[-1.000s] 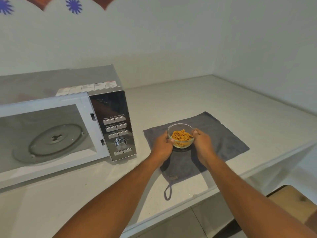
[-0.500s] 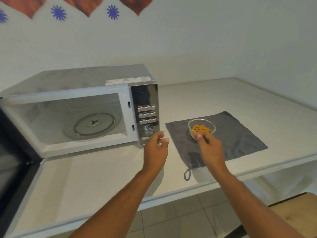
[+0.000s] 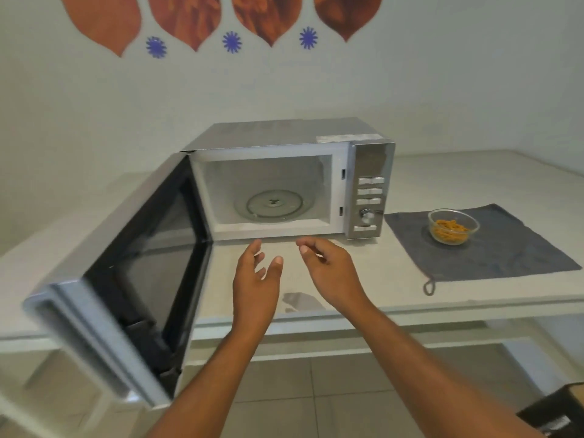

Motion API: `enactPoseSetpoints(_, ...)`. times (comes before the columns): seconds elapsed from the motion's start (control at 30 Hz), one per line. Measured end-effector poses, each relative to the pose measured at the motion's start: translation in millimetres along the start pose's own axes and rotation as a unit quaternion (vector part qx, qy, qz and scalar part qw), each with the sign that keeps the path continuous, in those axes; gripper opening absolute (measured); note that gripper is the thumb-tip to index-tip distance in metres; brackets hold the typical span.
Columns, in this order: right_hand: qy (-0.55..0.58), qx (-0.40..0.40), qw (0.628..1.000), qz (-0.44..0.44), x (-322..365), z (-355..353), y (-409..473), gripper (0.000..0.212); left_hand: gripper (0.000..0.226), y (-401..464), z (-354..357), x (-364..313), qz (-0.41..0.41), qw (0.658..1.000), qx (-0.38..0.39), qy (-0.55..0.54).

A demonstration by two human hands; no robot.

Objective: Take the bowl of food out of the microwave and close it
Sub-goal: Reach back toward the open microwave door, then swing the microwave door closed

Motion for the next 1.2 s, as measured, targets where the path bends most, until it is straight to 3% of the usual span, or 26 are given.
enactPoseSetpoints(0.2,0.038,0.042,0.988,-0.143,103,51,-22,0.028,0.059,-22,-75,-8,0.007,1.000,-0.015,-0.021)
enactPoseSetpoints(0.37,0.015,0.111,0.942,-0.318,181,77,-41,0.036,0.058,-37,-101,-11,0.009,1.000,0.008,0.028)
enactPoseSetpoints(0.53,-0.116,0.174,0.894,-0.395,202,101,-52,0.040,0.027,-45,-113,-12,0.021,0.998,-0.013,0.055)
enactPoseSetpoints(0.63,-0.138,0.163,0.892,-0.399,196,104,-55,0.041,0.035,-48,-110,-15,0.029,0.997,0.007,0.076)
enactPoseSetpoints(0.77,-0.102,0.134,0.910,-0.379,187,88,-56,0.037,0.038,-60,-97,-22,0.016,0.999,0.027,0.004)
enactPoseSetpoints(0.83,-0.084,0.134,0.921,-0.355,178,75,-56,0.037,0.030,-72,-87,-29,0.007,0.998,0.061,-0.028)
enactPoseSetpoints(0.9,-0.066,0.135,0.931,-0.332,168,60,-54,0.038,0.037,-81,-75,-32,0.003,0.991,0.113,-0.070)
enactPoseSetpoints(1.03,-0.025,0.107,0.945,-0.306,141,25,-45,0.039,0.040,-94,-47,-35,-0.025,0.981,0.187,-0.047)
enactPoseSetpoints(1.2,-0.006,0.062,0.959,-0.276,111,-14,-30,0.042,0.033,-95,-20,-28,-0.049,0.977,0.202,-0.041)
Point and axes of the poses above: each hand's wrist, its own y-axis towards the middle knuckle, its own z-axis out of the palm, x = y × z, the point moved 2 cm from there along y, towards the middle knuckle, and after that the axes turned 6 degrees about -y, right-handed, at the moved point
